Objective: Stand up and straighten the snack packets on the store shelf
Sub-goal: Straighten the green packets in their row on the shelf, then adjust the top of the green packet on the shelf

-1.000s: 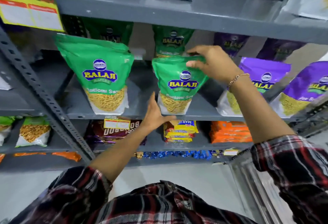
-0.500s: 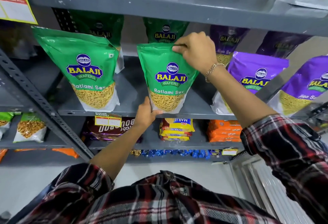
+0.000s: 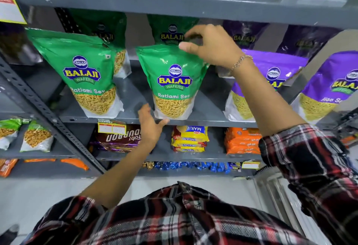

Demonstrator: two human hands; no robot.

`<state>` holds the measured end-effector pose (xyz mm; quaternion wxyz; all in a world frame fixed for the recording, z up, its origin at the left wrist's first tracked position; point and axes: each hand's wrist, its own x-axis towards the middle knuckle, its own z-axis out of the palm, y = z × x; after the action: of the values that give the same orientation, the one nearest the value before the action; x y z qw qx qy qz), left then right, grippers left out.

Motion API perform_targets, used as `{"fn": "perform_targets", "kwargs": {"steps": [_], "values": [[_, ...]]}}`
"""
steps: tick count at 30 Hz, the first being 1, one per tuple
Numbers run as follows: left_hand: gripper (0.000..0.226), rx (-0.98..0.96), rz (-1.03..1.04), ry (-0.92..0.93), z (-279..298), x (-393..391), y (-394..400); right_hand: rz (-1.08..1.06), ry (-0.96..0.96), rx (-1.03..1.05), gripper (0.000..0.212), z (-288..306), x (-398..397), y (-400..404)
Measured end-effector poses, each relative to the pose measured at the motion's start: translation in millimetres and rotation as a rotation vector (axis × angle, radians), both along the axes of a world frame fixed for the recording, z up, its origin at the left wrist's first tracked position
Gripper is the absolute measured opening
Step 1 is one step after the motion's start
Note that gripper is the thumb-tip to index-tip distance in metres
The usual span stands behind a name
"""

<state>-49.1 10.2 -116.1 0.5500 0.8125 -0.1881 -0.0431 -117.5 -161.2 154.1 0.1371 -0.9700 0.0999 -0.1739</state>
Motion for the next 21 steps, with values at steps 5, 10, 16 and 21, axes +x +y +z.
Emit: {"fn": "perform_targets", "kwargs": {"steps": [5,10,16,21], "values": [[0.018,-0.031,-0.234,-0.096,2.9,-77.6,-56.2,0.034,0.034,-0.121,0.045,11.2,-69.6,-65.7],[0.096,-0.043,-0.566,-0.008,20.3,-111.2,-160.3,-0.144,0.115,-0.056,0.047,17.7,-139.2,-151.4],[0.121,-0.132,-0.441,0.141,22.0,-120.8,-218.7,-0.113,0.27,-0.115,0.044,-5.7,-145.1,-192.1],[0.086,-0.007,-0.299,0.126,9.8,-121.1,-220.3,-0.079,0.113,-0.136,0.028,-1.4,-134.7,-205.2]]}}
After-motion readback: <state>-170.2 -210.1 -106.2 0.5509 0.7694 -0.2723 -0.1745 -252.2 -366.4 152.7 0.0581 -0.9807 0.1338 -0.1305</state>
